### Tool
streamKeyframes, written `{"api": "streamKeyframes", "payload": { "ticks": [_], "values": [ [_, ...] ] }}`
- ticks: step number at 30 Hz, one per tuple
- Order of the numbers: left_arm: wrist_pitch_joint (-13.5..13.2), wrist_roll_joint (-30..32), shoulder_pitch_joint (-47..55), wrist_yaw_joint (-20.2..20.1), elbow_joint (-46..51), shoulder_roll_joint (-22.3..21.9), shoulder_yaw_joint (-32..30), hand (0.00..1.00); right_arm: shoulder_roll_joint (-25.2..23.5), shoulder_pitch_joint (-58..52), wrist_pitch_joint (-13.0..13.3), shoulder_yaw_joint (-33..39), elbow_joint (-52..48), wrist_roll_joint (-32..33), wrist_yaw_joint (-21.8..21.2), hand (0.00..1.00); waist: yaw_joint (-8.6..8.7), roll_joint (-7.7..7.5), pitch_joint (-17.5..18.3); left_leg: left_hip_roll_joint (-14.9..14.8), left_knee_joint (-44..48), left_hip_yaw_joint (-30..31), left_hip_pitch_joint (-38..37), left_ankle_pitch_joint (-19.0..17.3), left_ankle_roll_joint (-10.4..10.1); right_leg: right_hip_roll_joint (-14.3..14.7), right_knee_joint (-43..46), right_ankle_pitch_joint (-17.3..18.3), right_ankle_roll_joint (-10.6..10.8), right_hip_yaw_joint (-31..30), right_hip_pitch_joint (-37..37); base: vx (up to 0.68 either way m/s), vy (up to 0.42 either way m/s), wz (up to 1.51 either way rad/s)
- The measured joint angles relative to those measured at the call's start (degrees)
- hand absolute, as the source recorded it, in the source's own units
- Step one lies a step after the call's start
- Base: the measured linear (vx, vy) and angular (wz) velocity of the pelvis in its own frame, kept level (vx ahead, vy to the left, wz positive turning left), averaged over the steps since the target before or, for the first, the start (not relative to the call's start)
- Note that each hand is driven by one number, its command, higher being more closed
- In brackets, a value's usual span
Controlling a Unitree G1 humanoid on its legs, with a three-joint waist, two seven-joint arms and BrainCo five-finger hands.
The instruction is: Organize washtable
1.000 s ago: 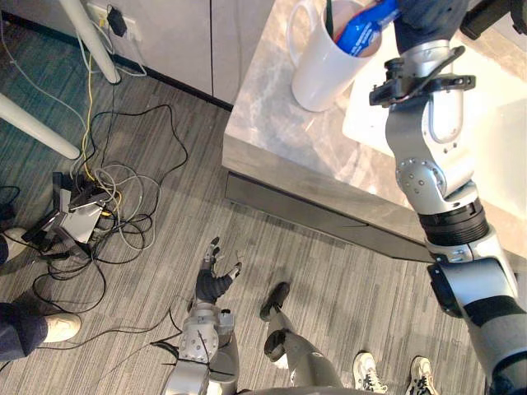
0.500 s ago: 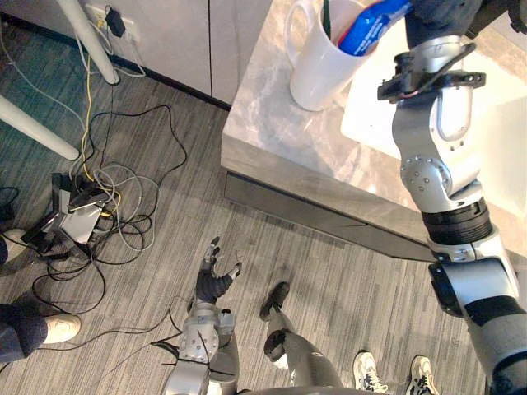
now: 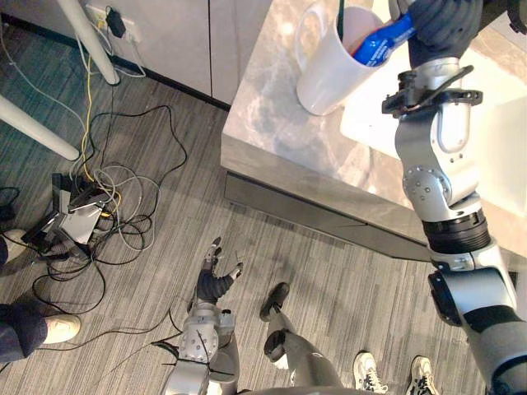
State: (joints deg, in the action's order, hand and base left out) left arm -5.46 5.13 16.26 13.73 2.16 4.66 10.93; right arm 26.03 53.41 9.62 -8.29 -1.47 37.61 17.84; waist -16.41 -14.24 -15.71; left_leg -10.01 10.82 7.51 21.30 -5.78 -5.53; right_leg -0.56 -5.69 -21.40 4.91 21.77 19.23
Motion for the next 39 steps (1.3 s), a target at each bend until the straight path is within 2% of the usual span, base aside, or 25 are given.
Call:
{"api": "streamKeyframes", "payload": {
  "ticks": [8, 22, 24, 26, 27, 28, 39],
  "values": [
    [0.0, 0.0, 0.0, -1.2, -1.2, 0.1, 0.0, 0.0, -0.9, -3.4, 0.0, 0.7, 0.0, -0.1, 0.0, 1.0, -0.01, 0.05, 1.5, 0.0, -0.6, 0.2, 0.1, 0.5, -0.1, 0.0, 0.0, 0.0, 0.0, 0.0, 0.1, 0.0, 0.0, 0.01],
    [0.0, -0.1, -0.1, -1.2, -1.7, 0.2, -0.1, 0.0, -1.3, -4.3, -0.1, 1.7, 0.2, -2.2, 0.9, 1.0, 0.0, -0.13, 1.7, 0.0, -1.6, 0.5, 0.4, 1.6, -0.3, 0.0, 0.0, -0.1, -0.1, -0.2, 0.7, 0.0, 0.008, 0.01],
    [0.0, -0.2, -0.2, -1.2, -1.7, 0.2, -0.1, 0.0, -1.3, -4.3, -0.1, 1.7, 0.2, -2.2, 0.9, 1.0, 0.02, -0.15, 1.7, -0.3, -2.5, 0.4, 0.5, 2.2, -0.4, 0.1, 0.0, -0.8, -1.0, -0.1, 1.3, 0.02, 0.062, -0.03],
    [-0.1, -0.5, -0.7, -1.2, -1.7, 0.2, -0.2, 0.0, -1.4, -4.5, -0.1, 1.7, 0.3, -2.2, 1.0, 1.0, -0.02, -0.15, 1.7, -1.0, -2.7, 0.5, 0.8, 2.4, -0.5, 0.7, 0.0, -2.6, 0.9, -0.3, 2.0, 0.01, 0.072, -0.12],
    [-0.1, -0.5, -0.9, -1.2, -1.7, 0.2, -0.2, 0.0, -1.4, -4.5, -0.1, 1.7, 0.3, -2.3, 1.0, 1.0, 0.08, -0.15, 1.7, -1.2, -2.8, 0.5, 0.9, 2.6, -0.5, 0.8, 0.0, -3.1, 0.5, -0.4, 2.1, -0.01, 0.073, -0.08],
    [-0.1, -0.5, -1.5, -1.2, -1.7, 0.2, -0.2, 0.0, -1.4, -4.6, -0.1, 1.8, 0.5, -2.3, 1.0, 0.0, 0.13, -0.15, 1.7, -1.2, -2.9, 0.5, 0.9, 2.7, -0.4, 0.9, 0.0, -3.2, 0.4, -0.3, 2.2, -0.01, 0.081, 0.0],
    [-0.2, -0.6, -1.7, -1.2, -1.7, 0.2, -0.3, 0.0, -2.6, -4.6, -0.2, 1.9, 0.7, -2.3, 1.0, 0.0, 0.1, -0.15, 1.7, -1.1, -2.9, 0.4, 0.9, 2.8, -0.6, 0.8, 0.0, -3.2, 0.4, -0.4, 2.2, 0.01, 0.09, 0.01]
  ]
}}
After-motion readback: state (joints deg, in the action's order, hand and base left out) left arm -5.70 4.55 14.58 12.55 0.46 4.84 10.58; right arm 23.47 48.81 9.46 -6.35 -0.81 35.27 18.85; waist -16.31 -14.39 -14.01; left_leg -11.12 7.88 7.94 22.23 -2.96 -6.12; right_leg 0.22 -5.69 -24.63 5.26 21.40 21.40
